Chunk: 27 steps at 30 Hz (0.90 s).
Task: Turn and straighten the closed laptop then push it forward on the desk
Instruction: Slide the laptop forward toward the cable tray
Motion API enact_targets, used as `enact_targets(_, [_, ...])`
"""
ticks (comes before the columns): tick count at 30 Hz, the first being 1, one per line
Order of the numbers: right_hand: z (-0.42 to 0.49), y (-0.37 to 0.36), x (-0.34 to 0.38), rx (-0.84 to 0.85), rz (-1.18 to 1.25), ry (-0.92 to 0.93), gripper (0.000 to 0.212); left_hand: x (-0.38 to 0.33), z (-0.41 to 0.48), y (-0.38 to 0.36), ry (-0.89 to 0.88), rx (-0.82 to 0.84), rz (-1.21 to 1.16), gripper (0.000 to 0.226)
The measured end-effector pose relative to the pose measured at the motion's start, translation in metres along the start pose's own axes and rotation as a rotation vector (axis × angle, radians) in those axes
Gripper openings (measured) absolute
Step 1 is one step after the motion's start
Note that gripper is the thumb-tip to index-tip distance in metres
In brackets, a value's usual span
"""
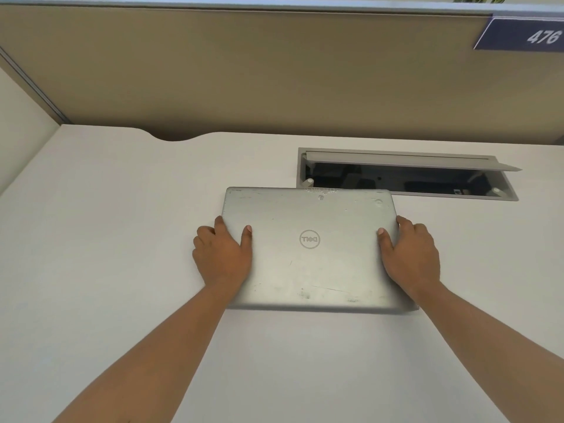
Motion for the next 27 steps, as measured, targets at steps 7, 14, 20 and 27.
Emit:
enact_targets(7, [-0.002, -0.015, 0.035, 0.032, -0.019, 0.181, 0.071, -0.035, -0.010, -0.004, -0.298, -0.021, 0.136, 0.059])
enact_targets(14, [-0.001, -0.030, 0.066, 0.151, -0.048, 0.335, 0.073, -0.050, -0.013, -0.030, -0.496, 0.181, 0.131, 0.060])
enact_targets(20, [0.000, -0.041, 0.066, 0.207, -0.208, 0.334, 0.068, -0.050, -0.014, -0.035, -0.481, 0.211, 0.207, 0.058])
enact_targets(27, [0.000, -0.042, 0.066, 0.201, -0.197, 0.335, 0.062, -0.049, -0.014, -0.038, -0.464, 0.221, 0.237, 0.057])
Point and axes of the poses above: each hand's wrist, its own z-axis towards the middle knuckle, its own y-axis out of the back of the hand, x = y × z, the point moved 7 cm from there along z, towards the middle knuckle, and after that the axes turned 11 degrees about x, right-handed, at the moved point
